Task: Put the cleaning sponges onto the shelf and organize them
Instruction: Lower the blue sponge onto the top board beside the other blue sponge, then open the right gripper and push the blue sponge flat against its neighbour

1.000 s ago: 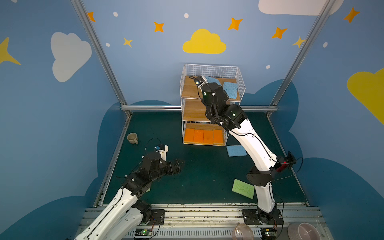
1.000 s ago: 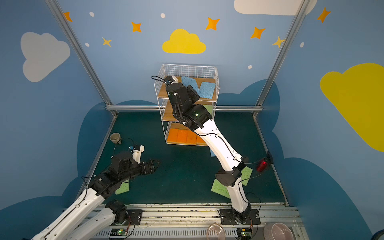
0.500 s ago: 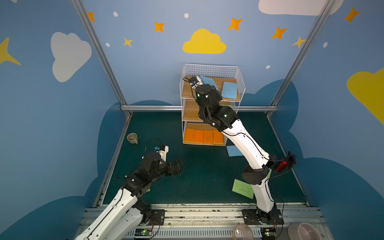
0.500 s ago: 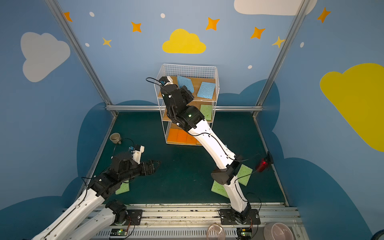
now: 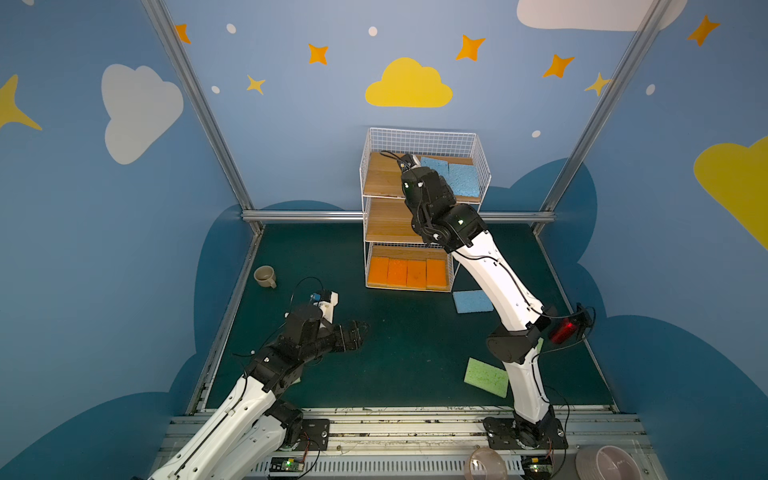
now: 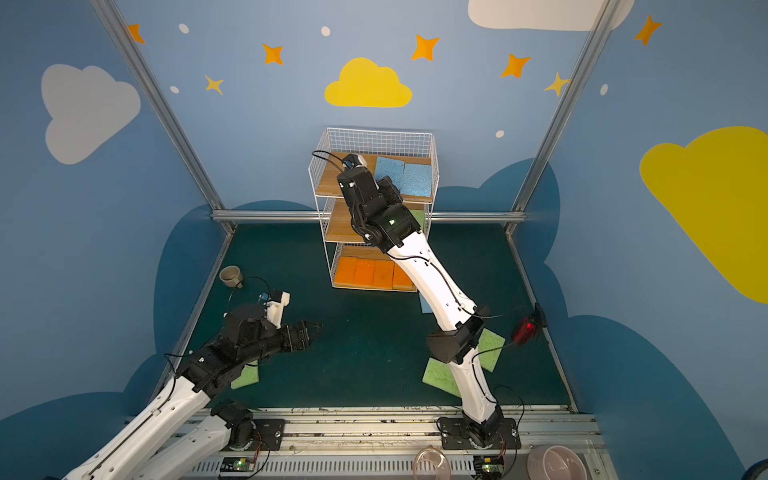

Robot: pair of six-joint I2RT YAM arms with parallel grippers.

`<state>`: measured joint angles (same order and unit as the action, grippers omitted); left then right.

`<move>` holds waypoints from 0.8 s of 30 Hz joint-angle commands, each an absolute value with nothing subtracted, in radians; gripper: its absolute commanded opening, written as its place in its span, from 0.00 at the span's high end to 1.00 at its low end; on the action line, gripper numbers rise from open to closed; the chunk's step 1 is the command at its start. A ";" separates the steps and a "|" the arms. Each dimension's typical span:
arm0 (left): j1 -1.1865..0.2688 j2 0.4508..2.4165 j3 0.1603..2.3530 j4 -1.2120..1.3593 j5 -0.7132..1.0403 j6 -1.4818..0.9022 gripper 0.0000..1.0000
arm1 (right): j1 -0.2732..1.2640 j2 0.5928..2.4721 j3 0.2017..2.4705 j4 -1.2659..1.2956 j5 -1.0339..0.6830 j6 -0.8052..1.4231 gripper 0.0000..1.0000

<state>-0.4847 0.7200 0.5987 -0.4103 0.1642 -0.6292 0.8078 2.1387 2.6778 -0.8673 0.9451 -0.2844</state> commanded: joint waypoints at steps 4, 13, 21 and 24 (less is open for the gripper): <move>-0.488 0.715 0.589 -0.406 0.175 -0.623 0.01 | 0.800 2.119 2.689 -0.951 0.909 -0.196 1.00; -0.487 0.706 0.588 -0.421 0.163 -0.619 0.01 | 0.824 2.091 2.684 -0.935 0.910 -0.205 1.00; -0.488 0.722 0.588 -0.406 0.170 -0.622 0.01 | 0.841 2.081 2.680 -0.893 0.946 -0.268 1.00; -0.487 0.721 0.588 -0.403 0.171 -0.624 0.01 | 0.841 2.070 2.678 -0.907 0.935 -0.255 1.00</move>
<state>-0.4847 0.7216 0.5961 -0.4103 0.1638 -0.6292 0.8379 2.1269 2.6816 -0.8963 0.9264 -0.2584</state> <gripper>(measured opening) 0.995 0.047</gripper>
